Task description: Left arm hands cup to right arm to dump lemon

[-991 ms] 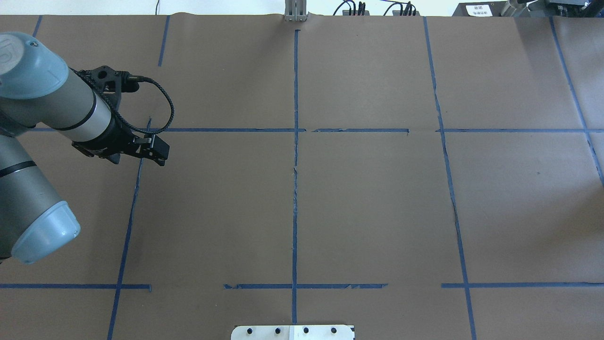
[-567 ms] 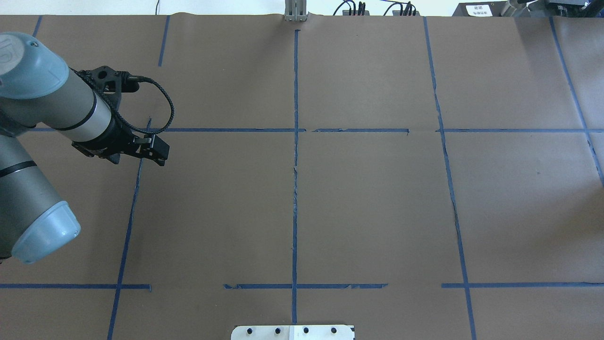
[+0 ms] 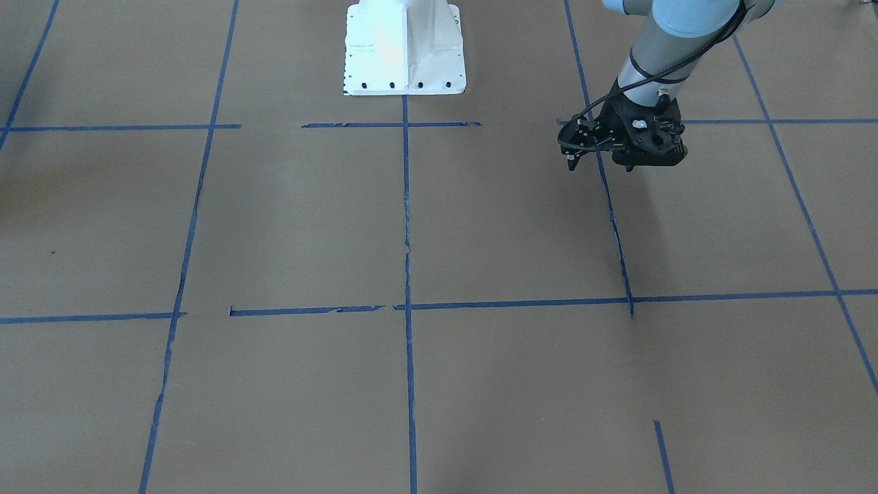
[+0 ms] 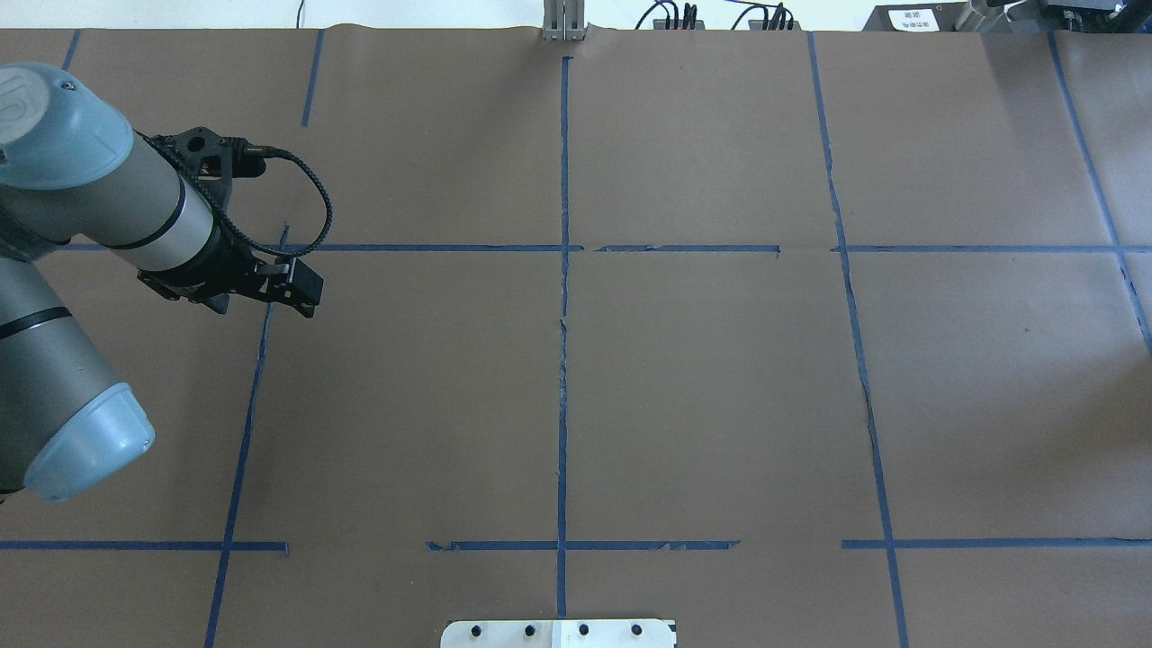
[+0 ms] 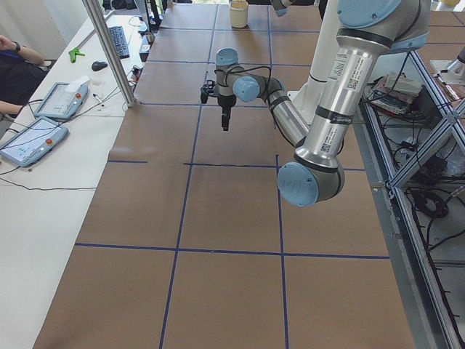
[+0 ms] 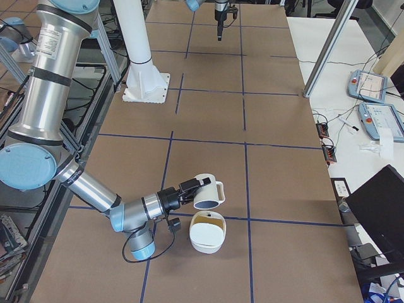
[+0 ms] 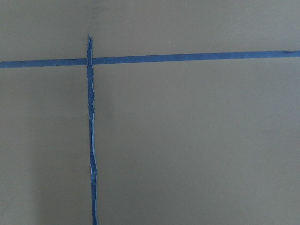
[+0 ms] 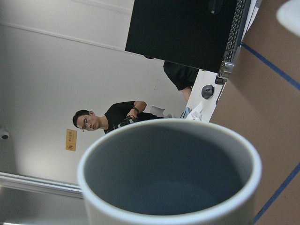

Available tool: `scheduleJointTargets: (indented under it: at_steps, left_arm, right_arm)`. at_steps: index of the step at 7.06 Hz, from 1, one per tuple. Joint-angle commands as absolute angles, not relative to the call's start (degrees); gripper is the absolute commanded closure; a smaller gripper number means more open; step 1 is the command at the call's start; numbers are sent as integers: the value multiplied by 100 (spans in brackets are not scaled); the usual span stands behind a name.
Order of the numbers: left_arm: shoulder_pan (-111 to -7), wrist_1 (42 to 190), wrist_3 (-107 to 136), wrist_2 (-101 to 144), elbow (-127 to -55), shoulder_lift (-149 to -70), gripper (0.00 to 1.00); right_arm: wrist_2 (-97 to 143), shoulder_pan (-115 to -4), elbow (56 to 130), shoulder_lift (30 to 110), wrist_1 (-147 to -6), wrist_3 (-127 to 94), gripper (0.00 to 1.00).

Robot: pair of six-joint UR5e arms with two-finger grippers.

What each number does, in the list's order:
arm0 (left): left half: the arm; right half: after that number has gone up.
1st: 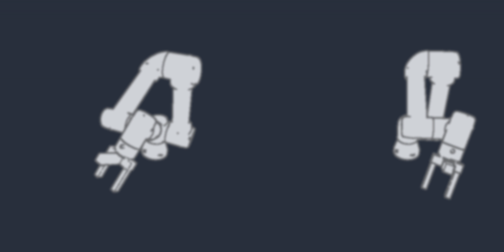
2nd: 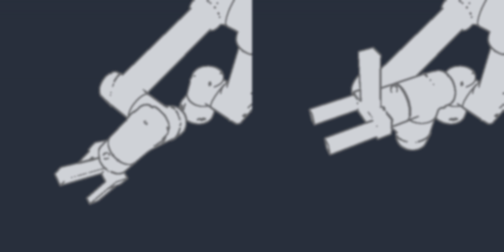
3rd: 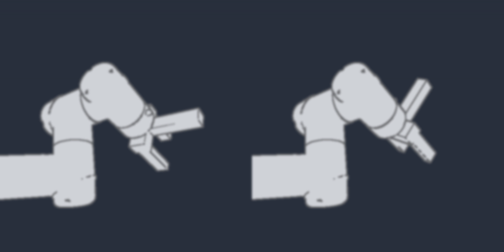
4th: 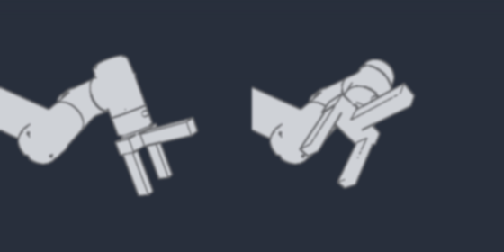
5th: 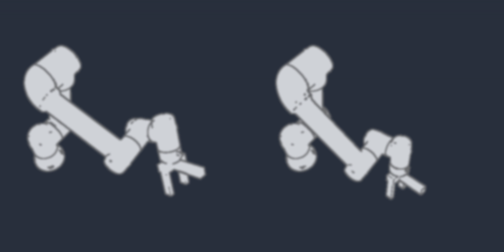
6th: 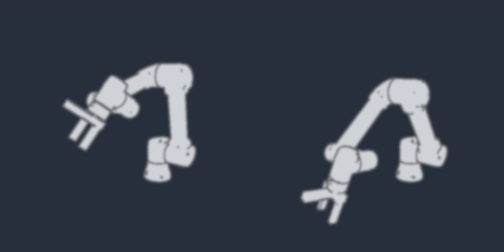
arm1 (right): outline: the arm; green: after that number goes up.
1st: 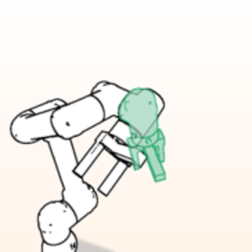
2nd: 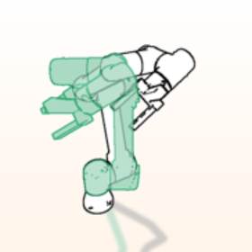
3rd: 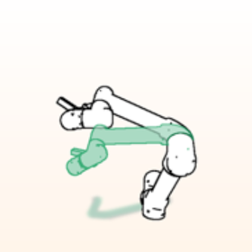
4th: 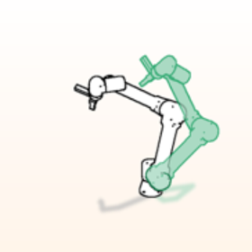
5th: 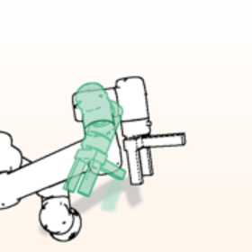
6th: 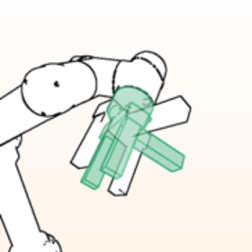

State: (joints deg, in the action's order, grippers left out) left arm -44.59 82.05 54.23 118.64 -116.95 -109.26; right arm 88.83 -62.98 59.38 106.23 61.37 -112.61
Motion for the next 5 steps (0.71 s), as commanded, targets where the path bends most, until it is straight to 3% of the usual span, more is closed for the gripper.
scheduleJointTargets:
  at_steps: [1,5]
  left_arm:
    - [-4456,8209,5423,11865,-11681,-10925,0]
    - [-4456,8209,5423,11865,-11689,-10934,0]
  right_arm:
    - [9498,-6310,5968,10644,5925,-9473,57]
    - [9834,-6328,6012,10714,5021,-6273,58]
